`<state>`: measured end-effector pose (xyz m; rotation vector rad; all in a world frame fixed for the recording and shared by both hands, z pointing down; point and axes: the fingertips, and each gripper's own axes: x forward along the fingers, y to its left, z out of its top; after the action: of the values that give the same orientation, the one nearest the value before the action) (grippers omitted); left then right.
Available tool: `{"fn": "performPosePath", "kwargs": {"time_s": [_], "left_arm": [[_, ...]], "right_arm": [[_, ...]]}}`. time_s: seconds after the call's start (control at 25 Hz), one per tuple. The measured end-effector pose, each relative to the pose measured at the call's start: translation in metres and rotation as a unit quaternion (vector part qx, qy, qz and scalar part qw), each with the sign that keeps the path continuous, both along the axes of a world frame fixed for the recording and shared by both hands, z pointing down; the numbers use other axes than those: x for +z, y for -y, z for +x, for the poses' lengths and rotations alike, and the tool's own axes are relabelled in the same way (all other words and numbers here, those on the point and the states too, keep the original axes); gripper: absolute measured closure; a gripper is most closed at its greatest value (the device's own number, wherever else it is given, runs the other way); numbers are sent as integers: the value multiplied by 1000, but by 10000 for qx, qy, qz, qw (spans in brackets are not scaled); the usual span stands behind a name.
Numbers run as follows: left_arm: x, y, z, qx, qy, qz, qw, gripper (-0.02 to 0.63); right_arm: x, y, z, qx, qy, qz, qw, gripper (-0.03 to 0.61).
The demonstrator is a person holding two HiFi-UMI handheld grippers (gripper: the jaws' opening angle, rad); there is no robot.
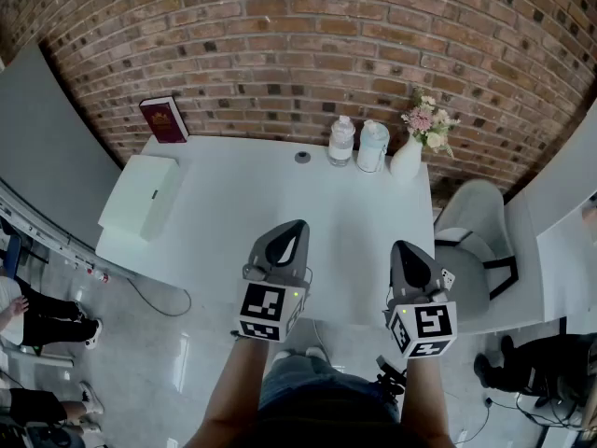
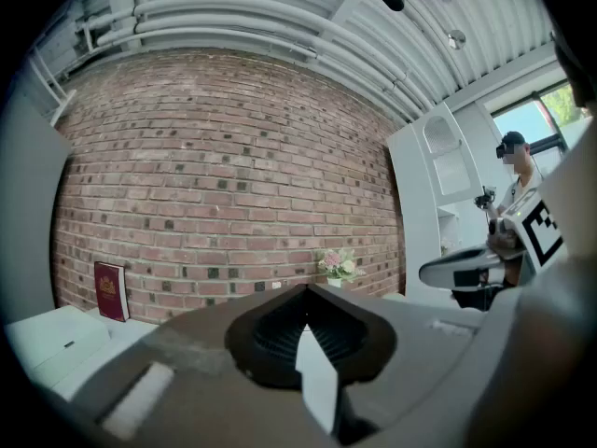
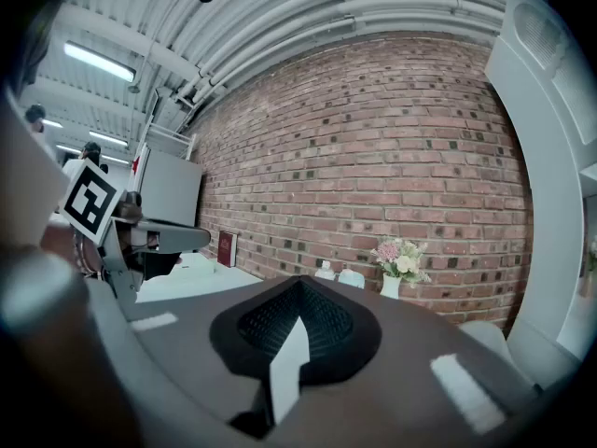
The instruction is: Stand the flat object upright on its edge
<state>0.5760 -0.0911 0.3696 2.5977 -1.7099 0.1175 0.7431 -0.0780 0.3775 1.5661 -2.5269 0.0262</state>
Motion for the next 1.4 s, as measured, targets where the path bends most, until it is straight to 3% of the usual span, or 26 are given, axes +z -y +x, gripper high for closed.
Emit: {"fn": "performPosePath", "kwargs": {"time_s": [0.36,0.68,0.92,1.4], "left_arm": [[3,5,-3,-183,43,-28,9998,615],[6,7,-39,-439,87,-66,9990,615],[10,-1,-89,-599,169,-123,9980,615],[7,-19,-234,-977,131,-156,9950,615]], "right_arm": [[3,11,-1,-190,51,-33,9998,581],[4,18,-38,-518,44,1,9986,581],[9,21,-85,-671,163,-55,9976,581],[3,9,-221,-976,18,18,9952,581]]}}
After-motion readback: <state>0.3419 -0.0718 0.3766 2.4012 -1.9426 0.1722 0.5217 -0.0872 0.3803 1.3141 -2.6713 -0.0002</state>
